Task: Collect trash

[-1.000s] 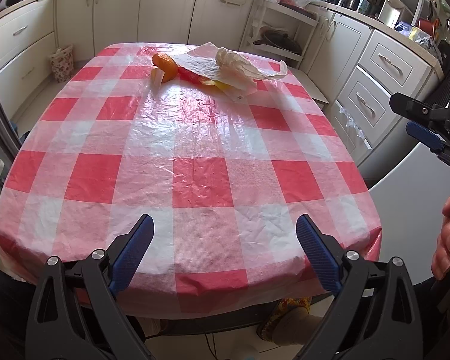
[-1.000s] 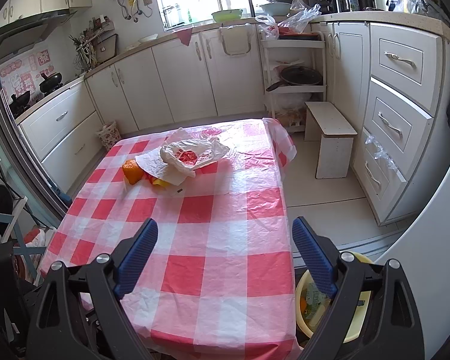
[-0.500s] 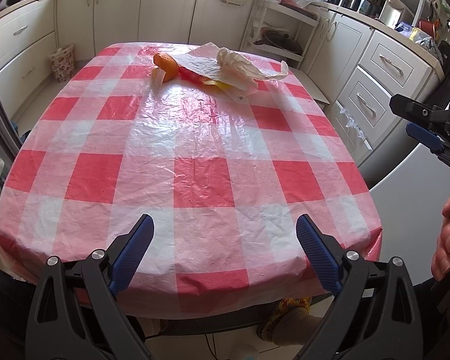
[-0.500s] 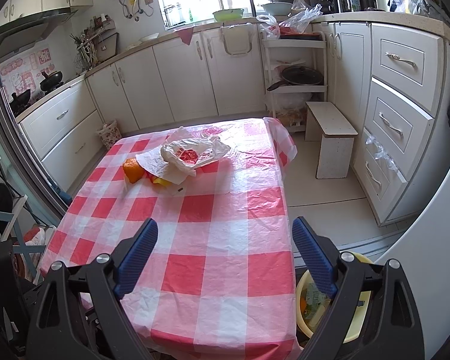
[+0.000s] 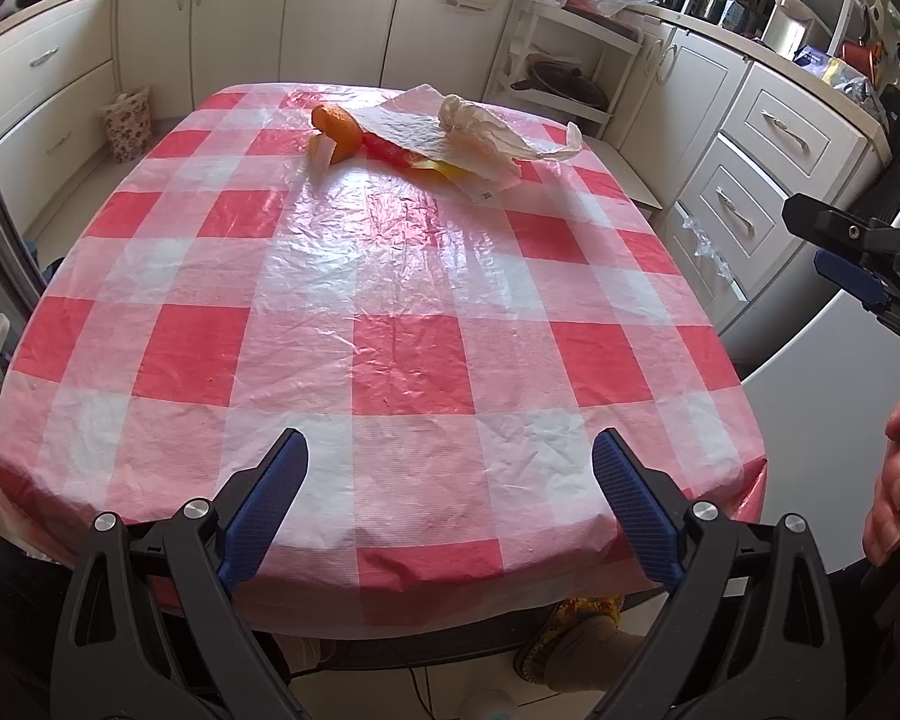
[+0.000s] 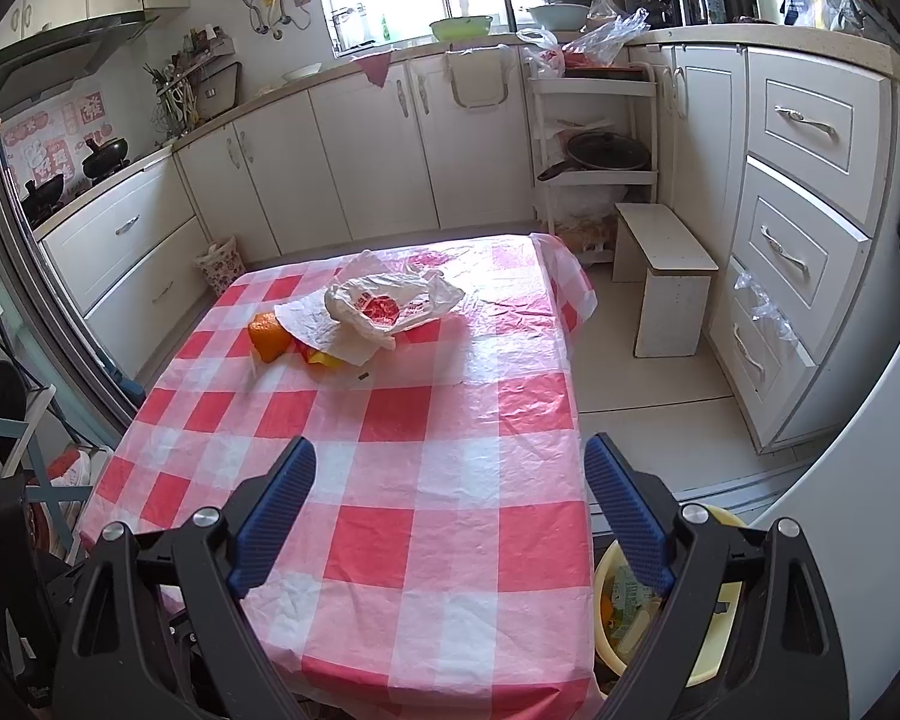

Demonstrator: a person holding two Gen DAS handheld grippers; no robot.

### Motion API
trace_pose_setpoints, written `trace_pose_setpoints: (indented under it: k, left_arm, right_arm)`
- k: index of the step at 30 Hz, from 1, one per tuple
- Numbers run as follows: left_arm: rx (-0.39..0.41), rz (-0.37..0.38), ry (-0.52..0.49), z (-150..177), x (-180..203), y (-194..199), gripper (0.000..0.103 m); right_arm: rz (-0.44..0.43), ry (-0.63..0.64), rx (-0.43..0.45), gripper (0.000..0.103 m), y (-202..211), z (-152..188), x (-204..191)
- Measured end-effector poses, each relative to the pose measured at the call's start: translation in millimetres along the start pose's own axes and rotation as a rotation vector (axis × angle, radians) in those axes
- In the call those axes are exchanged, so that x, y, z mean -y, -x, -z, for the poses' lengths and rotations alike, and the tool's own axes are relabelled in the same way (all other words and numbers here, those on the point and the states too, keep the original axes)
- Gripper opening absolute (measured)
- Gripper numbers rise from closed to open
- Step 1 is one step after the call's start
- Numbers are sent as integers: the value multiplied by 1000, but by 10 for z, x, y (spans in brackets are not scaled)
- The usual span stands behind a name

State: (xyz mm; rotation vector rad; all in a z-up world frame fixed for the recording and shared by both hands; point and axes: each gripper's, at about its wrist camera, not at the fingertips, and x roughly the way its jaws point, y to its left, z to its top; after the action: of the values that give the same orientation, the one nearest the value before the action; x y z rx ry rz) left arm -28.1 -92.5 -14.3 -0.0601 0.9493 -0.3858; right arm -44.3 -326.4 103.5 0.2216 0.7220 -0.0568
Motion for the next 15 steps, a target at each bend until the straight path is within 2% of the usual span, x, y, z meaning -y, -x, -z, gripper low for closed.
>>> trace_pose_setpoints:
  k: [15]
  left_arm:
    - [-2,0,4,0,-23,-10,92]
  right_arm:
    - [-8,11,-5,87,-15,12,8]
